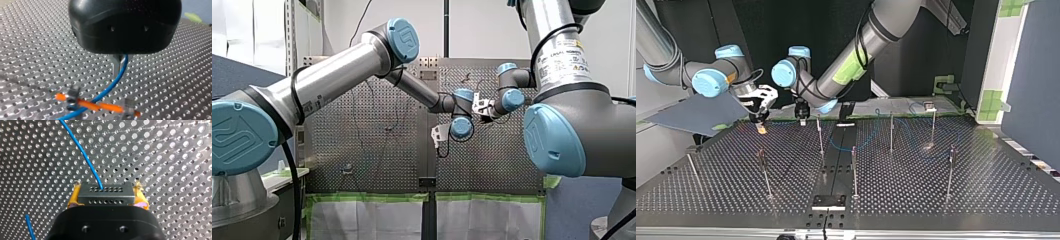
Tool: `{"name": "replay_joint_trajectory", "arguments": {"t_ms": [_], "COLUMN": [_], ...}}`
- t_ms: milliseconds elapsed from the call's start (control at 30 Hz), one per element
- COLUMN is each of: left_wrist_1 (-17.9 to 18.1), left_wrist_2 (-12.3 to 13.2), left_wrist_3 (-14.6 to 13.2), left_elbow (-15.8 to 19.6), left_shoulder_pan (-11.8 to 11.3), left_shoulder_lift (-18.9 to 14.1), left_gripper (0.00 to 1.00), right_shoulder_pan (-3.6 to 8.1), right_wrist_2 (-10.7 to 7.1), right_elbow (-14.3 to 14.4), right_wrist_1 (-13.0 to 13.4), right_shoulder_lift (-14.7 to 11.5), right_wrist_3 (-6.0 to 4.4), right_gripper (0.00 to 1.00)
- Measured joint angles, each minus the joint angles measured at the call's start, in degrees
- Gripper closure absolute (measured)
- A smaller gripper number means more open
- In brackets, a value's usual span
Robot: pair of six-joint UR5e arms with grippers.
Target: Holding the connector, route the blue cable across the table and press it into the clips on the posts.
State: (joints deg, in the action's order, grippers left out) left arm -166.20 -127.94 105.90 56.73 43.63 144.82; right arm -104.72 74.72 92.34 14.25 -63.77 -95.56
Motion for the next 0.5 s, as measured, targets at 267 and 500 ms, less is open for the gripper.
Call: {"name": "replay_joint_trajectory", "arguments": {"t_ms": [267,500], "left_wrist_1": [-2.3,-5.8], "left_wrist_2": [-1.5,-3.2], "left_wrist_3": [0.9,2.1], "left_elbow": [-2.2,-2.8], "left_shoulder_pan": [0.3,0.9], "left_shoulder_lift": [-0.3,-2.8], "left_gripper": [1.00,1.00], "right_shoulder_pan": [0.03,0.36], "right_wrist_2": [-0.18,-1.54], "right_elbow": [-0.6,-1.4], "right_wrist_1": [-0.5,-1.5], "right_shoulder_lift": [-1.3,-4.2], "right_wrist_3": [0.00,-0.45], "right_gripper": [1.00,1.00]}}
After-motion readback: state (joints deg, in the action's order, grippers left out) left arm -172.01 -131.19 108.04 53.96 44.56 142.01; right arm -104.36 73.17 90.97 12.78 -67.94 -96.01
